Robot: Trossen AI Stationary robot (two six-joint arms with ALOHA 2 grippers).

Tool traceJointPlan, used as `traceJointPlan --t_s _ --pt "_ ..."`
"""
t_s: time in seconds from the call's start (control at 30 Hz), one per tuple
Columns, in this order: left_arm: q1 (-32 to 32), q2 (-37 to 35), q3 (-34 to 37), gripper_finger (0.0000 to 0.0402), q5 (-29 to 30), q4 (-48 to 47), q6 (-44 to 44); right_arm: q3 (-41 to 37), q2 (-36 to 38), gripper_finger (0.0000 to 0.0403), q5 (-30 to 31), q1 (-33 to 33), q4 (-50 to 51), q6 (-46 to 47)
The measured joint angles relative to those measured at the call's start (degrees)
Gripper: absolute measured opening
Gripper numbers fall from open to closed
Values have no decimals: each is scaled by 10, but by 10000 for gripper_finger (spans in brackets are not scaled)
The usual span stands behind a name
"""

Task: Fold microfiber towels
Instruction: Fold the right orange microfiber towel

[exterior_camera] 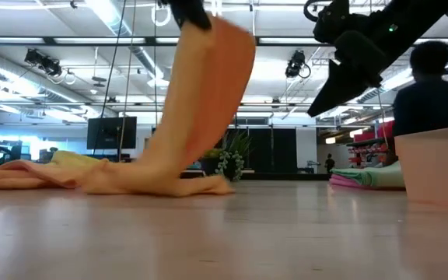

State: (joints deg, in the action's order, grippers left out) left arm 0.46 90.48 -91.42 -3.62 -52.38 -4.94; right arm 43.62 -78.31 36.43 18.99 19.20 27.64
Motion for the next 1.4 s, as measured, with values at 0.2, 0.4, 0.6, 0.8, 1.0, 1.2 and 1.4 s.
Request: traceJointPlan --t_s 0.2,0.4,0.6,0.8,1.0,1.2,1.4 --pt "-106 0 57 4 7 20 59 0 63 35 9 2 44 37" --pt "-201 4 321 5 135 357 112 0 18 45 3 32 -34 -26" --pt "-194 4 444 10 140 536 195 0 -117 105 -67 71 -265 -211" --pt "-169 3 453 10 139 516 182 0 -243 172 -52 83 -415 -295" --pt "-118 3 453 9 149 426 175 10 -309 193 -46 59 -456 -282" --pt "-114 3 453 13 61 342 181 11 -267 190 4 42 -376 -310" --pt "-148 3 453 13 44 345 187 12 -209 189 -62 -29 -293 -275"
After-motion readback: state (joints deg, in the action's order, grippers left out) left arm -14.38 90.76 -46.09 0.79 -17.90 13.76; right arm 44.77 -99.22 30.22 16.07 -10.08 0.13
